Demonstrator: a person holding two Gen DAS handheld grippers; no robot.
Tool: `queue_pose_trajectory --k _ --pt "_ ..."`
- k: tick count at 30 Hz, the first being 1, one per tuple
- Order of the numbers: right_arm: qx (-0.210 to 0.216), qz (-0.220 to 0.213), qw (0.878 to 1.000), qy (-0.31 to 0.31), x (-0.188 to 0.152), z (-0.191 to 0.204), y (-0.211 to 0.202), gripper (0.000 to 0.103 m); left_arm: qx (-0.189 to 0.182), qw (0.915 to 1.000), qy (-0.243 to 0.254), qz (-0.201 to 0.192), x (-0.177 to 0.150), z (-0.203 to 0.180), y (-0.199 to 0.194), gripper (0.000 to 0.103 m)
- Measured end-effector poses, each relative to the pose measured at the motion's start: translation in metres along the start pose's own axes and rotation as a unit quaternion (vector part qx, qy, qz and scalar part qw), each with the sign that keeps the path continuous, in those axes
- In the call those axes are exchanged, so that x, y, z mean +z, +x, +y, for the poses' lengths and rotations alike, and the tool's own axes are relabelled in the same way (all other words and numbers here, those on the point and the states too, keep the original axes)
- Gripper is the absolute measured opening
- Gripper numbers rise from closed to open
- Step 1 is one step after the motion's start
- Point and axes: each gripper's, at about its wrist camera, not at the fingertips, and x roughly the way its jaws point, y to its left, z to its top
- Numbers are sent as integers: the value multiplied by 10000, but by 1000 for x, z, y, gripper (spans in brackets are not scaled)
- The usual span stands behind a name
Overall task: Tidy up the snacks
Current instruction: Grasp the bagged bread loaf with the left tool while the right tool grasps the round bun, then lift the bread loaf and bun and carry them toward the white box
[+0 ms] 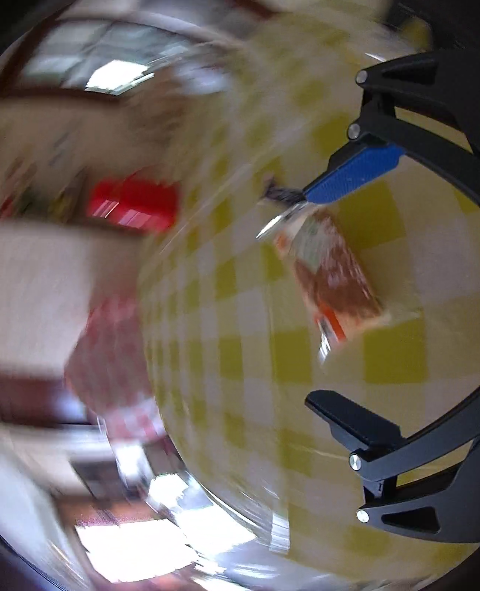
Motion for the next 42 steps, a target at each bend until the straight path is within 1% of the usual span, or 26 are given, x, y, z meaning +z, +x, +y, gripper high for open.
queue_pose_trajectory --k 1,2,3,4,5,7,9,10,11,12,13,14,16,19,22,23,24,26,29,30,31,32,34,35,37,42 --pt "17 -1 10000 10 0 -1 0 67 -34 9992 395 56 3 -9 6 101" --pt "24 0 10000 12 0 -1 0 67 -158 9953 946 107 5 -19 12 101" --pt "28 1 10000 14 0 -1 0 67 -272 9920 1221 195 5 -24 17 101" --pt "28 3 10000 14 0 -1 0 67 -413 9844 1672 369 2 -29 27 101" --pt "21 5 10000 10 0 -1 0 67 -456 9797 1899 462 -1 -30 33 101" --pt "12 3 10000 5 1 -2 0 68 -684 9741 2044 689 -7 -27 50 101" --pt "23 1 10000 16 1 -2 0 68 -863 9759 1788 905 -10 -17 71 101" --pt "21 1 10000 11 0 -2 0 68 -921 9759 1615 1139 -14 -13 84 99" --pt "23 1 10000 12 0 -2 0 68 -1017 9751 1554 1214 -16 -13 87 88" --pt "34 0 10000 16 1 -2 0 68 -1278 9744 1385 1225 -16 -10 84 56" --pt "46 -3 10000 26 0 -2 0 68 -1330 9752 1279 1221 -15 -7 79 45" --pt "54 -4 10000 32 0 -2 0 68 -1574 9724 1092 1335 -15 -3 75 45" --pt "74 -3 10000 40 0 -3 -1 68 -1691 9701 1141 1313 -24 -6 57 44" --pt "73 1 10000 39 0 -2 -1 68 -1441 9710 1277 1415 -41 -15 42 45" --pt "75 0 10000 44 0 -3 -1 68 -1529 9708 1133 1459 -48 -20 36 46" --pt "77 -1 10000 43 0 -2 0 68 -1558 9714 1091 1418 -50 -23 34 50" --pt "79 3 10000 42 0 -2 -1 69 -1504 9729 1074 1388 -49 -28 35 60" --pt "78 3 10000 44 0 -2 -1 69 -1228 9779 1033 1342 -48 -35 39 77" --pt "71 2 10000 39 0 -2 -1 70 -1068 9802 1036 1310 -49 -45 44 79" --pt "76 3 10000 34 0 -2 -1 70 -959 9802 1133 1312 -49 -49 45 77" --pt "65 -3 10000 21 -1 -2 -1 70 -962 9809 1108 1281 -49 -51 43 71" --pt "60 -15 10000 24 -1 -2 -1 69 -914 9826 1025 1247 -47 -50 42 49" --pt "145 -46 9999 5 -2 -1 -2 66 -872 9865 581 1257 -44 -44 43 47" --pt "179 -84 9998 0 -2 -1 -3 66 -827 9878 485 1229 -43 -43 43 46" --pt "188 -180 9997 41 -2 -3 -6 65 -665 9908 540 1050 -46 -50 35 46" --pt "266 -182 9992 231 -2 -8 -7 65 -652 9952 301 658 -54 -66 9 46"
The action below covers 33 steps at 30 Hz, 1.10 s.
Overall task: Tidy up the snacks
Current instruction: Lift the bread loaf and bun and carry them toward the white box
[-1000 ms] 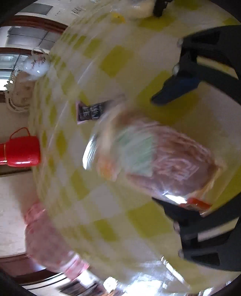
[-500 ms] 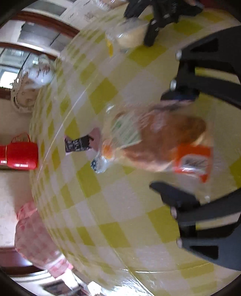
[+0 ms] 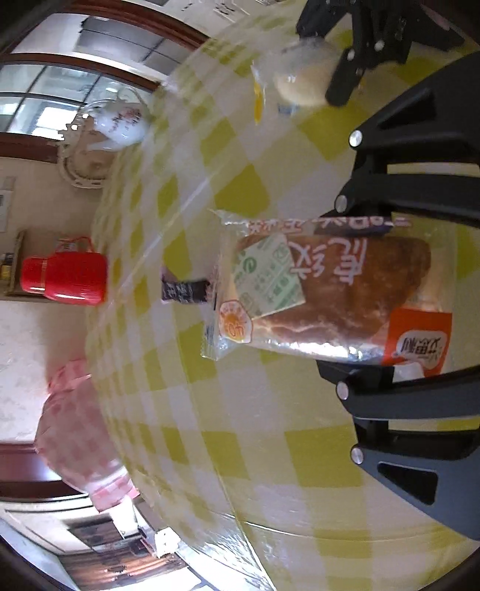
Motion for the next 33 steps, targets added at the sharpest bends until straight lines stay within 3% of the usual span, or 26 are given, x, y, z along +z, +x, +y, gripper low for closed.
queue_pose_trajectory --k 7,12,16,24,33 --pt "-122 -296 9990 302 -1 -8 -11 64 -126 9979 -341 -540 -20 -26 -35 46" --pt "-220 -584 9962 607 -12 -9 -32 64 -288 9939 -629 -855 -35 -34 -63 46" --pt "-256 -933 9929 690 -27 -3 -60 65 -206 9910 -610 -1172 -46 -45 -86 46" --pt "-355 -1838 9776 957 -70 3 -134 65 -11 9746 -739 -2113 -91 -58 -158 47" --pt "-307 -2372 9706 279 -102 48 -182 65 464 9574 -344 -2828 -129 -75 -230 47"
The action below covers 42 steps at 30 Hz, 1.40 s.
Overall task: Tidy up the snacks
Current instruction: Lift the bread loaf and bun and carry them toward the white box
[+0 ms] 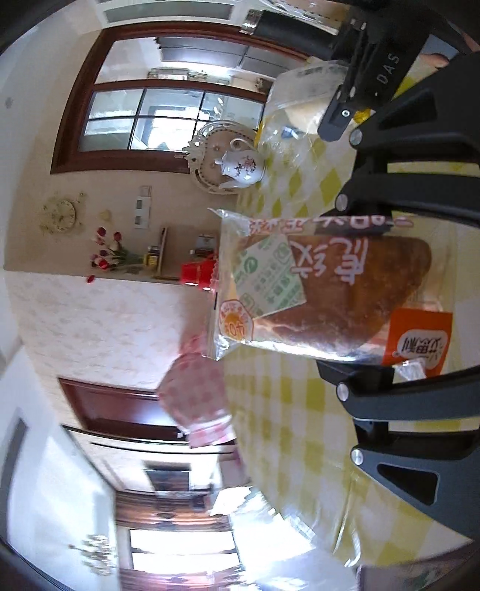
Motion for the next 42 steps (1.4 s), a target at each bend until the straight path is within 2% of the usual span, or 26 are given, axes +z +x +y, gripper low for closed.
queue_pose_trajectory --k 10,16,20,24,27,29,33,37,39,41,42 --pt "604 -263 9962 -576 -3 71 -43 65 444 9982 112 -382 7 36 -76 48" --pt "1068 -472 9887 -940 -7 120 -65 65 970 9931 33 -651 9 84 -123 48" --pt "1390 -366 9810 -1302 -13 160 -69 65 1223 9907 -93 -584 9 124 -145 48" --pt "1885 -59 9683 -1638 -24 205 -66 65 1270 9915 -257 -75 9 173 -159 48" --pt "2246 248 9535 -1994 -34 247 -63 65 1450 9890 -131 273 6 207 -167 48" --pt "2457 428 9431 -2199 -40 274 -60 65 1430 9875 -63 658 2 232 -171 48" --pt "2835 802 9222 -2505 -56 323 -53 65 1536 9782 -48 1396 -16 284 -187 48" --pt "3103 1222 9005 -2792 -74 373 -39 65 1563 9614 75 2265 -35 334 -208 48" --pt "3190 1393 8884 -2994 -85 398 -33 65 1472 9459 393 2866 -46 349 -208 48" --pt "3209 1480 8789 -3203 -97 417 -26 65 1483 9337 625 3198 -59 360 -212 48" --pt "3208 1532 8731 -3336 -103 429 -22 65 1358 9252 702 3474 -69 365 -213 48"
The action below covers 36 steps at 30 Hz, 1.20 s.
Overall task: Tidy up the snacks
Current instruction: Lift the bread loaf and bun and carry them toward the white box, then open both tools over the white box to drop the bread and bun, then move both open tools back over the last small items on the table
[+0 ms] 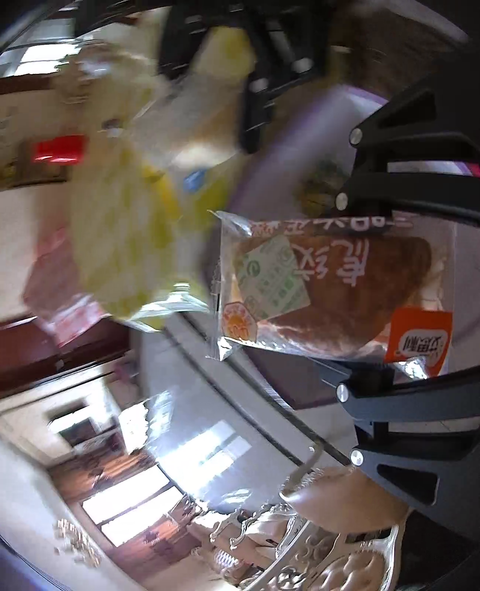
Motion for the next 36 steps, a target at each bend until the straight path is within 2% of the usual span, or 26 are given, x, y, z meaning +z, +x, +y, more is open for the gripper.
queue_pose_trajectory --k 3,4,6,7,8,9,10,12,17,20,23,26,28,31,33,34,36 --pt "-44 162 9997 -154 11 7 26 65 -143 9988 242 399 -22 3 18 48" --pt "-16 204 9996 -169 15 10 32 65 -196 9967 425 664 -32 3 28 48" --pt "153 227 9995 -154 25 9 46 67 -248 9939 602 887 -40 -6 40 50" --pt "180 206 9995 -138 27 7 50 72 -384 9926 629 966 -45 -7 44 51" --pt "169 143 9997 -60 30 3 53 82 -424 9921 662 976 -45 -10 47 63" --pt "175 62 9998 38 32 -2 52 85 -383 9925 670 949 -42 -14 50 79" --pt "194 -4 9997 139 33 -7 49 87 -335 9929 673 917 -41 -18 49 82" --pt "327 -115 9983 469 33 -25 41 87 -358 9939 654 809 -35 -22 46 82" --pt "154 -359 9951 906 17 -68 10 87 -276 9964 481 635 -19 -18 53 86" --pt "-216 -462 9930 1061 -4 -99 -17 87 -211 9980 420 413 -3 -32 56 86" --pt "-794 -512 9877 1245 -32 -140 -48 87 -357 9992 81 -130 26 -38 42 87" --pt "-1345 -411 9729 1833 -69 -199 -74 87 -815 9926 -542 -717 68 -52 20 100" --pt "-1638 -354 9566 2383 -96 -244 -89 87 -1101 9865 -832 -881 107 -74 14 101" --pt "-1928 -282 9266 3215 -134 -302 -104 87 -1220 9850 -1058 -605 170 -117 25 101" --pt "-2059 -249 9104 3580 -156 -334 -109 87 -1305 9850 -1018 -482 210 -154 37 101" --pt "-2163 -195 9017 3738 -167 -350 -111 87 -1330 9854 -914 -552 233 -176 44 101" --pt "-2235 -126 8902 3967 -186 -371 -111 87 -1144 9871 -848 -735 265 -213 64 101"
